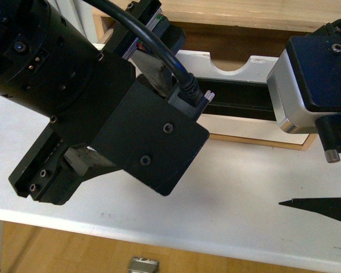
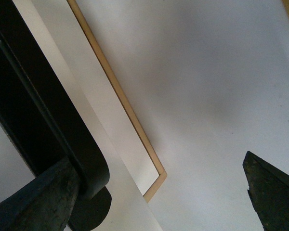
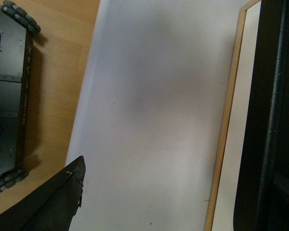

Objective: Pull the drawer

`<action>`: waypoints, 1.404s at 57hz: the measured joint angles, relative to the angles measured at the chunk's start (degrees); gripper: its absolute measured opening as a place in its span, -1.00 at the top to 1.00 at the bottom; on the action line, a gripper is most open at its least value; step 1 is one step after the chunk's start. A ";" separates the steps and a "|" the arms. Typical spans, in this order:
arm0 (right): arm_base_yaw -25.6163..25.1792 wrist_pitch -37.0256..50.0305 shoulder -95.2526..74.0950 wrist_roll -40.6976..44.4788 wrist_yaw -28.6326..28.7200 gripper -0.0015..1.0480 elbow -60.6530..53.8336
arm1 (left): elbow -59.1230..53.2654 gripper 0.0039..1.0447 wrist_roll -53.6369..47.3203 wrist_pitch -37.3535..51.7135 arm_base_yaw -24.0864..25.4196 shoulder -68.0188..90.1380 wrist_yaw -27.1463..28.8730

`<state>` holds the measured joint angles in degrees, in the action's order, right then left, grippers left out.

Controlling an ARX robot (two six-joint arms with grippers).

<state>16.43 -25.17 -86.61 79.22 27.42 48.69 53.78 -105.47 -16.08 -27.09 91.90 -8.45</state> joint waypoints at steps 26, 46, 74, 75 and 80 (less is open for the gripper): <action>1.40 -1.11 2.62 -1.20 -0.74 -0.83 -2.32 | -2.36 -0.89 -1.40 -1.14 -0.17 -2.62 -0.31; -0.77 3.72 2.67 -4.04 3.15 -0.83 -2.84 | -1.81 -0.89 -0.31 2.40 -0.46 -0.90 -0.94; -5.11 4.94 7.39 -8.33 6.16 -0.83 1.25 | 1.55 -0.89 2.99 2.64 -0.57 -0.24 -1.99; -5.31 4.92 7.69 -8.48 6.16 -0.83 1.40 | 1.60 -0.89 3.13 2.49 -0.57 -0.46 -2.01; -5.95 4.92 8.98 -9.09 6.23 -0.83 1.53 | 1.70 -0.89 3.61 1.95 -0.50 -2.05 -2.14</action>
<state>10.48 -20.25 -77.62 70.13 33.65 50.22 55.48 -101.86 -14.13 -27.59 89.84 -10.59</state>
